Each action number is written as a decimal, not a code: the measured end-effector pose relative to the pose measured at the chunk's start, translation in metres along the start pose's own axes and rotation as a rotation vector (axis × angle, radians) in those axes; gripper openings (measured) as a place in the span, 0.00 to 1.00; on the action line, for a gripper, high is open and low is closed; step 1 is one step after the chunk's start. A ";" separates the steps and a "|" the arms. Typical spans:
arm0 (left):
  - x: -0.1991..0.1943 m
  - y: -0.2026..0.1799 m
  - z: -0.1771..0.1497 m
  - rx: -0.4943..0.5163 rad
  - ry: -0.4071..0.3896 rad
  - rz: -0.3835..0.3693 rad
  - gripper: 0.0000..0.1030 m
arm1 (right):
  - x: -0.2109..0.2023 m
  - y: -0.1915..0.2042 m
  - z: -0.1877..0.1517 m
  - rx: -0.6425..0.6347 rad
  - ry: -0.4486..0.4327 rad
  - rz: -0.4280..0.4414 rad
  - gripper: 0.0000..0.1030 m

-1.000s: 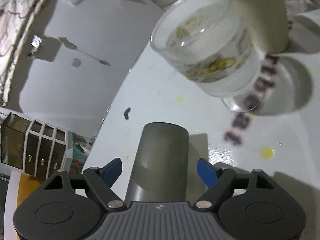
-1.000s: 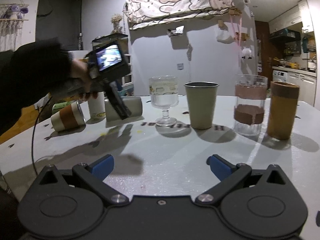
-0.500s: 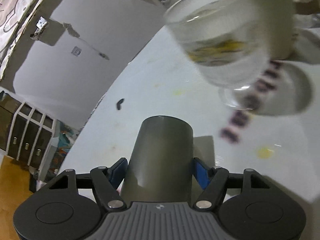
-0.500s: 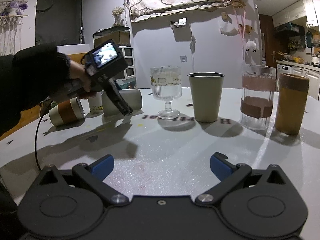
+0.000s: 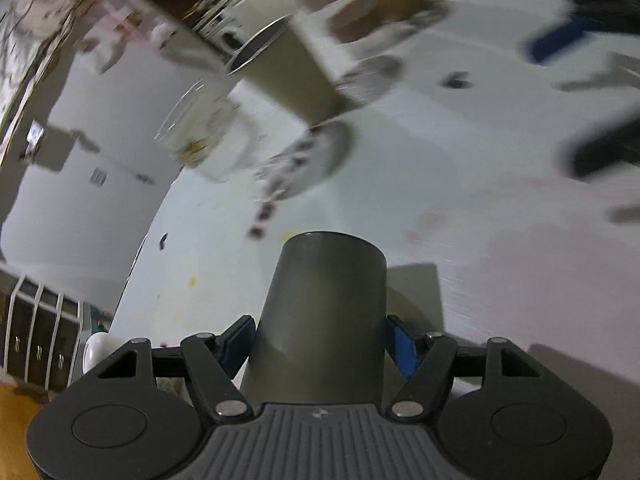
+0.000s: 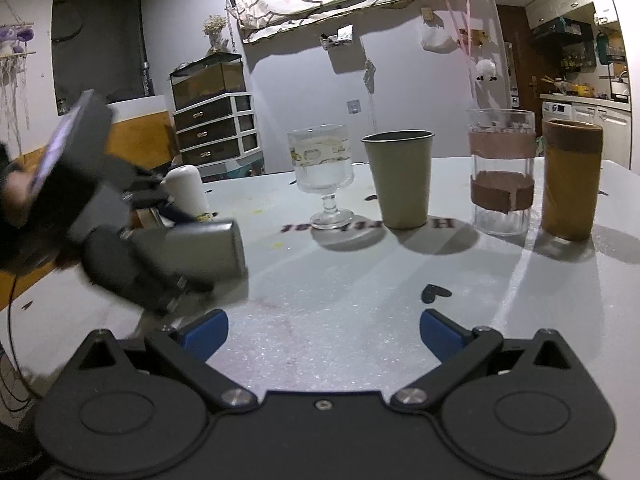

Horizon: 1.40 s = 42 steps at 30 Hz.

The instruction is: Flip cup upright

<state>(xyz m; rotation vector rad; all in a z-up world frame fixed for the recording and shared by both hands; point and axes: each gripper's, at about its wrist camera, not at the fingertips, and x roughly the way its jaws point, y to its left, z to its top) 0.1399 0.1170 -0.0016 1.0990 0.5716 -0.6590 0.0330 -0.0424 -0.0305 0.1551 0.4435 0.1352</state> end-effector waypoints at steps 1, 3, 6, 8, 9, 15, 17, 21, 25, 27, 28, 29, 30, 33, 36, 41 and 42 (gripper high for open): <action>-0.007 -0.009 -0.003 0.012 -0.006 -0.001 0.68 | 0.000 0.001 0.001 0.004 0.002 0.006 1.00; -0.022 -0.024 -0.009 0.035 -0.021 -0.006 0.68 | 0.001 0.004 0.005 0.014 0.011 0.025 1.00; -0.042 -0.047 -0.017 0.061 -0.049 -0.007 0.68 | 0.002 0.015 0.011 0.005 0.022 0.060 1.00; -0.051 -0.059 -0.024 0.068 -0.077 0.007 0.69 | 0.009 0.022 0.018 -0.008 0.035 0.078 1.00; -0.054 -0.065 -0.028 0.070 -0.090 0.020 0.69 | 0.013 0.027 0.022 -0.011 0.044 0.077 1.00; -0.062 -0.072 -0.042 -0.026 -0.147 0.071 0.92 | 0.048 0.049 0.046 -0.060 0.083 0.073 1.00; -0.062 -0.070 -0.049 -0.075 -0.162 0.080 0.93 | 0.061 0.056 0.047 -0.074 0.123 0.071 1.00; -0.066 -0.069 -0.064 -0.175 -0.176 0.111 0.94 | 0.075 0.062 0.039 -0.098 0.186 0.068 1.00; -0.072 -0.067 -0.085 -0.330 -0.187 0.110 0.95 | 0.072 0.061 0.035 -0.105 0.186 0.058 1.00; -0.076 -0.066 -0.095 -0.395 -0.194 0.122 0.95 | 0.069 0.061 0.034 -0.112 0.188 0.059 1.00; -0.077 -0.064 -0.099 -0.437 -0.201 0.129 0.95 | 0.067 0.062 0.033 -0.119 0.190 0.059 1.00; -0.078 -0.061 -0.104 -0.483 -0.210 0.132 0.95 | 0.065 0.063 0.032 -0.126 0.190 0.061 1.00; -0.079 -0.059 -0.108 -0.528 -0.219 0.134 0.95 | 0.063 0.064 0.031 -0.131 0.191 0.064 1.00; -0.079 -0.047 -0.117 -0.660 -0.240 0.139 0.95 | 0.056 0.064 0.029 -0.139 0.201 0.080 1.00; -0.080 -0.038 -0.125 -0.758 -0.260 0.139 0.95 | 0.050 0.065 0.024 -0.154 0.213 0.081 1.00; -0.078 -0.031 -0.133 -0.890 -0.288 0.140 0.95 | 0.042 0.069 0.017 -0.162 0.228 0.065 0.99; -0.077 -0.029 -0.134 -0.927 -0.297 0.131 0.95 | 0.041 0.069 0.016 -0.166 0.232 0.055 0.99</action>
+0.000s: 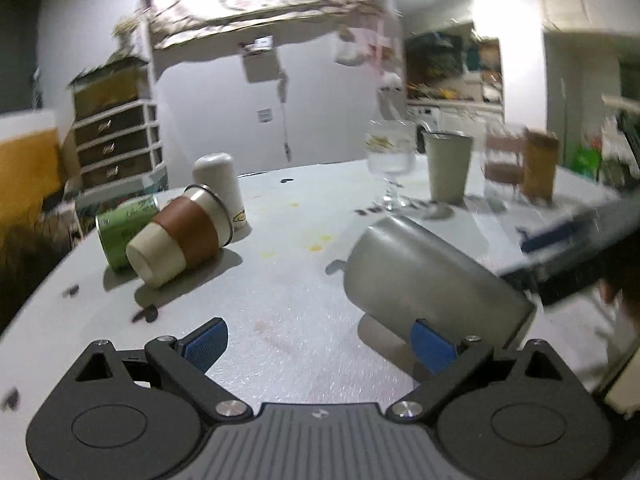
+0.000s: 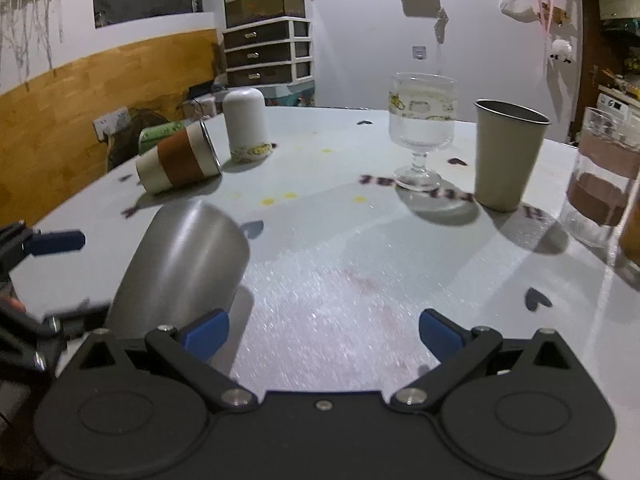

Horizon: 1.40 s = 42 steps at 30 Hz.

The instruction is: Flip cup upright

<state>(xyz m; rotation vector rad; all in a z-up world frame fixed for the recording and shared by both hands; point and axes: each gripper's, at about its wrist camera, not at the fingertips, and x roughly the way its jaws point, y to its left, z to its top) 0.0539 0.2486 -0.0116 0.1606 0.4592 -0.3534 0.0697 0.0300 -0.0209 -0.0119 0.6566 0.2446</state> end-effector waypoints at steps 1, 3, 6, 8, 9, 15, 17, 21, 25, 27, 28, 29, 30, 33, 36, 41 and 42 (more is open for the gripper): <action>0.001 0.002 0.001 -0.031 0.000 -0.005 0.95 | 0.000 0.000 -0.002 0.000 0.007 -0.006 0.99; 0.004 0.004 0.004 -0.079 0.005 -0.015 0.95 | 0.000 0.000 -0.004 0.004 0.020 -0.006 0.99; 0.002 0.007 0.004 -0.130 -0.004 -0.028 0.95 | -0.001 -0.004 -0.008 0.018 0.023 0.010 0.99; -0.003 0.005 0.008 -0.172 -0.027 -0.041 0.95 | -0.002 -0.008 -0.008 0.041 0.018 0.011 0.99; -0.006 0.004 0.010 -0.189 -0.041 -0.055 0.95 | -0.003 -0.010 -0.007 0.053 0.013 0.007 0.99; -0.006 -0.011 0.014 -0.328 -0.028 -0.123 0.85 | -0.009 -0.031 0.010 0.174 -0.012 0.062 0.95; -0.001 -0.018 0.013 -0.365 0.005 -0.130 0.79 | -0.007 -0.040 0.019 0.239 0.000 0.127 0.94; 0.003 -0.027 0.011 -0.385 0.020 -0.159 0.78 | 0.012 -0.052 0.036 0.359 0.097 0.297 0.91; 0.003 -0.033 0.010 -0.371 0.025 -0.173 0.75 | 0.040 -0.051 0.045 0.417 0.205 0.402 0.89; 0.002 -0.035 0.009 -0.368 0.027 -0.177 0.74 | 0.051 -0.047 0.047 0.433 0.240 0.436 0.88; 0.003 -0.034 0.008 -0.370 0.027 -0.179 0.74 | 0.056 -0.046 0.049 0.442 0.259 0.451 0.88; 0.002 -0.034 0.008 -0.372 0.027 -0.182 0.74 | 0.060 -0.044 0.050 0.447 0.274 0.465 0.86; 0.002 -0.034 0.008 -0.372 0.027 -0.184 0.74 | 0.063 -0.041 0.052 0.446 0.287 0.477 0.83; 0.001 -0.034 0.007 -0.364 0.024 -0.195 0.70 | 0.072 -0.031 0.058 0.416 0.327 0.513 0.74; -0.001 -0.034 0.007 -0.352 0.016 -0.198 0.69 | 0.070 -0.020 0.064 0.364 0.327 0.510 0.73; -0.002 -0.035 0.007 -0.341 0.008 -0.202 0.66 | 0.045 -0.006 0.074 0.244 0.224 0.449 0.72; -0.001 -0.035 0.007 -0.340 0.009 -0.203 0.63 | 0.039 -0.004 0.076 0.224 0.199 0.435 0.72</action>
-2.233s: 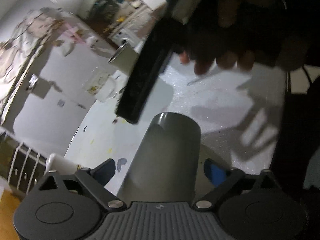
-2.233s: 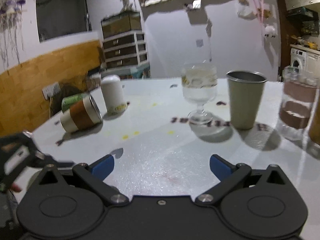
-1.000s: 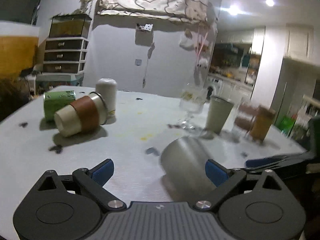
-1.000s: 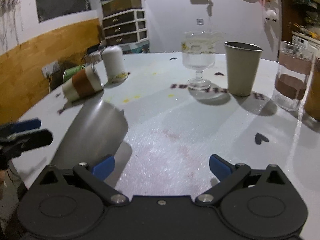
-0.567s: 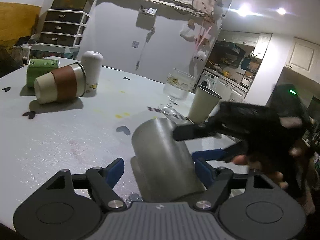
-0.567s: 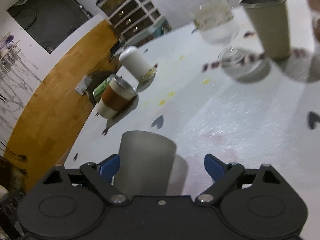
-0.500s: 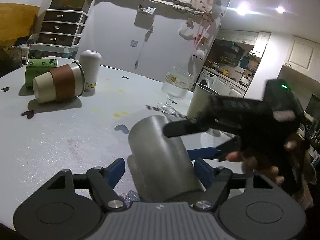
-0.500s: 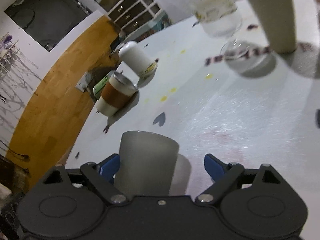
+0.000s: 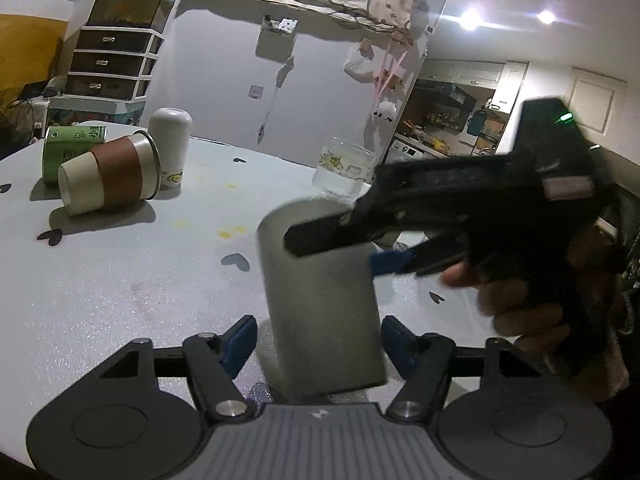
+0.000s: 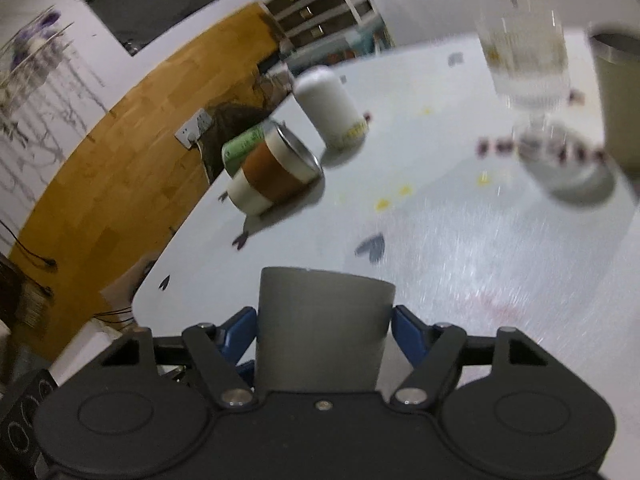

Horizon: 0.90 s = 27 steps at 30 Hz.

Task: Flip cup upright
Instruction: 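Rotate the grey cup upright with the right tool and lower it onto the table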

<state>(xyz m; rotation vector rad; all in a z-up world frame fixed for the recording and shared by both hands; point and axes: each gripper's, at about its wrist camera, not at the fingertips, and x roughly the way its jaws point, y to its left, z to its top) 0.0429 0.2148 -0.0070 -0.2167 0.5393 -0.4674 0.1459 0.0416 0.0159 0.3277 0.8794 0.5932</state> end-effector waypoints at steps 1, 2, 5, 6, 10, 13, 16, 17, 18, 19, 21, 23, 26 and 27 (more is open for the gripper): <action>0.002 -0.001 0.000 0.002 0.002 0.008 0.62 | -0.007 0.005 0.000 -0.025 -0.023 -0.014 0.72; 0.003 -0.002 -0.001 0.005 -0.001 0.019 0.61 | -0.013 0.010 -0.001 -0.049 -0.042 -0.021 0.72; 0.009 -0.007 -0.003 0.026 -0.010 0.017 0.61 | -0.028 0.024 -0.007 -0.145 -0.086 -0.060 0.71; 0.011 -0.009 -0.004 0.039 -0.012 0.019 0.61 | -0.030 0.030 -0.010 -0.182 -0.096 -0.086 0.71; 0.018 -0.014 -0.009 0.088 -0.029 0.040 0.61 | -0.035 0.047 -0.023 -0.311 -0.122 -0.166 0.71; 0.024 -0.016 -0.013 0.126 -0.026 0.071 0.61 | -0.036 0.054 -0.029 -0.357 -0.102 -0.185 0.71; 0.026 -0.018 -0.017 0.152 -0.040 0.079 0.61 | -0.033 0.059 -0.031 -0.388 -0.085 -0.205 0.77; 0.026 -0.018 -0.017 0.156 -0.041 0.080 0.61 | -0.033 0.060 -0.033 -0.396 -0.092 -0.216 0.78; 0.027 -0.018 -0.018 0.159 -0.042 0.081 0.61 | -0.033 0.061 -0.031 -0.400 -0.099 -0.222 0.80; 0.027 -0.018 -0.018 0.161 -0.041 0.082 0.61 | -0.033 0.062 -0.031 -0.400 -0.105 -0.226 0.80; 0.028 -0.018 -0.018 0.163 -0.042 0.083 0.61 | -0.033 0.065 -0.028 -0.406 -0.116 -0.231 0.80; 0.029 -0.018 -0.018 0.158 -0.043 0.083 0.60 | -0.029 0.069 -0.025 -0.434 -0.122 -0.242 0.77; 0.029 -0.015 -0.015 0.137 -0.050 0.090 0.61 | -0.018 0.072 -0.020 -0.472 -0.121 -0.267 0.74; 0.029 -0.013 -0.015 0.126 -0.056 0.097 0.62 | -0.017 0.071 -0.018 -0.474 -0.120 -0.265 0.73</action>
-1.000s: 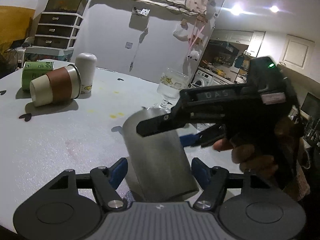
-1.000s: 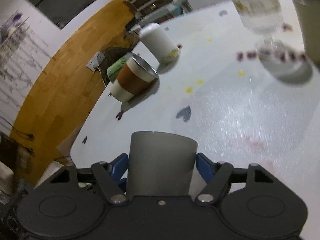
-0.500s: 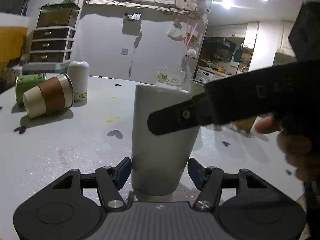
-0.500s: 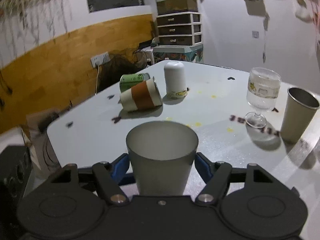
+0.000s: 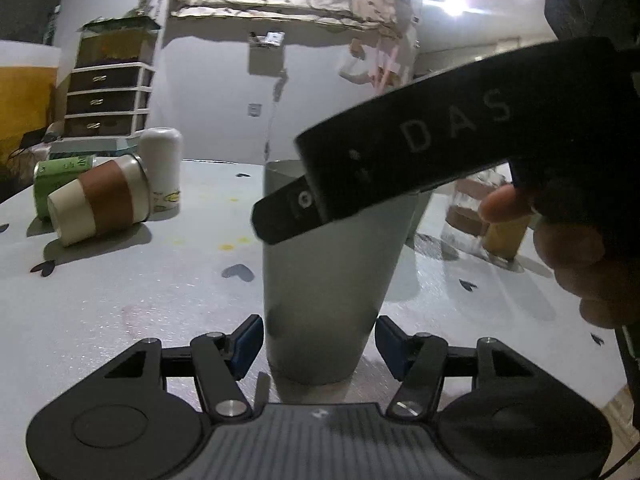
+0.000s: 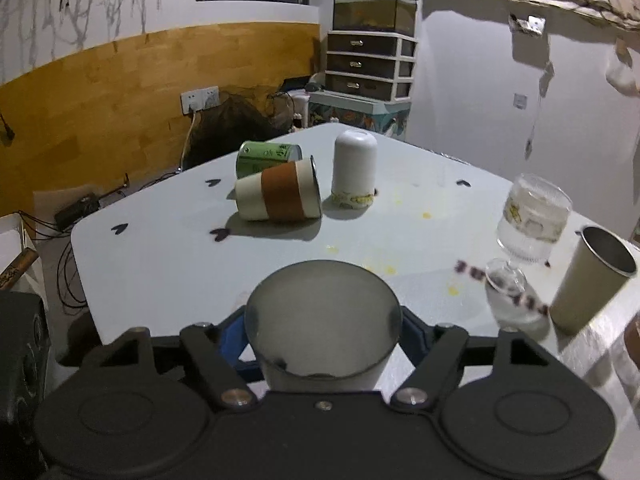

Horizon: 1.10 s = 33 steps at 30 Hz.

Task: Flip cup upright
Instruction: 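Rotate the grey cup upright with the right tool and lower it onto the table, then open the right tool and lift it off the upright grey cup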

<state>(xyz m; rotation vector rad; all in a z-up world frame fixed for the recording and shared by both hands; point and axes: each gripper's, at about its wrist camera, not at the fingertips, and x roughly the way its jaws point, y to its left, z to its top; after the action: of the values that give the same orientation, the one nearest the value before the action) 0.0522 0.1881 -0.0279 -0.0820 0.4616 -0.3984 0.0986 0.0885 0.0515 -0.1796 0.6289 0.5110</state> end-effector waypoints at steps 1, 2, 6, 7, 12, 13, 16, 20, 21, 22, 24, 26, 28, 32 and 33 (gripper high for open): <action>0.000 0.002 0.001 -0.004 -0.001 0.007 0.64 | 0.002 -0.002 0.003 0.003 -0.005 -0.001 0.73; -0.001 0.004 0.001 -0.010 -0.003 0.010 0.68 | 0.004 -0.004 0.006 0.001 -0.018 -0.012 0.73; -0.004 0.010 0.001 -0.030 -0.013 0.004 0.68 | 0.018 -0.017 0.024 0.007 -0.060 -0.088 0.73; -0.004 0.011 0.000 -0.032 -0.013 0.008 0.68 | 0.023 -0.022 0.030 0.011 -0.063 -0.097 0.73; -0.004 0.020 -0.003 -0.043 -0.007 0.024 0.68 | 0.054 -0.042 0.060 0.025 -0.079 -0.170 0.73; -0.004 0.022 -0.003 -0.042 -0.006 0.031 0.68 | 0.062 -0.048 0.066 0.036 -0.081 -0.184 0.73; -0.004 0.028 -0.002 -0.039 -0.009 0.052 0.68 | 0.082 -0.064 0.080 0.079 -0.087 -0.212 0.73; -0.003 0.038 0.000 -0.041 -0.010 0.072 0.68 | 0.104 -0.081 0.097 0.127 -0.107 -0.243 0.73; -0.002 0.040 0.001 -0.043 -0.009 0.076 0.68 | 0.109 -0.085 0.100 0.138 -0.109 -0.248 0.73; -0.001 0.042 0.001 -0.044 -0.008 0.079 0.68 | 0.114 -0.089 0.104 0.148 -0.109 -0.253 0.73; 0.000 0.046 0.002 -0.047 -0.005 0.088 0.68 | 0.123 -0.093 0.107 0.160 -0.101 -0.275 0.73; 0.002 0.049 0.002 -0.051 -0.001 0.094 0.68 | 0.132 -0.095 0.109 0.159 -0.087 -0.308 0.74; 0.003 0.052 0.003 -0.054 0.002 0.099 0.68 | 0.140 -0.096 0.110 0.164 -0.073 -0.323 0.74; 0.003 0.053 0.004 -0.053 0.007 0.105 0.68 | 0.149 -0.103 0.107 0.209 -0.050 -0.313 0.74; 0.003 0.052 0.004 -0.053 0.008 0.104 0.68 | 0.149 -0.103 0.106 0.205 -0.052 -0.324 0.74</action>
<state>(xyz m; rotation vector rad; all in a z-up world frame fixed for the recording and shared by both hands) 0.0754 0.2350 -0.0343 -0.1075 0.4820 -0.2840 0.3089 0.0926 0.0470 -0.0716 0.5834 0.1371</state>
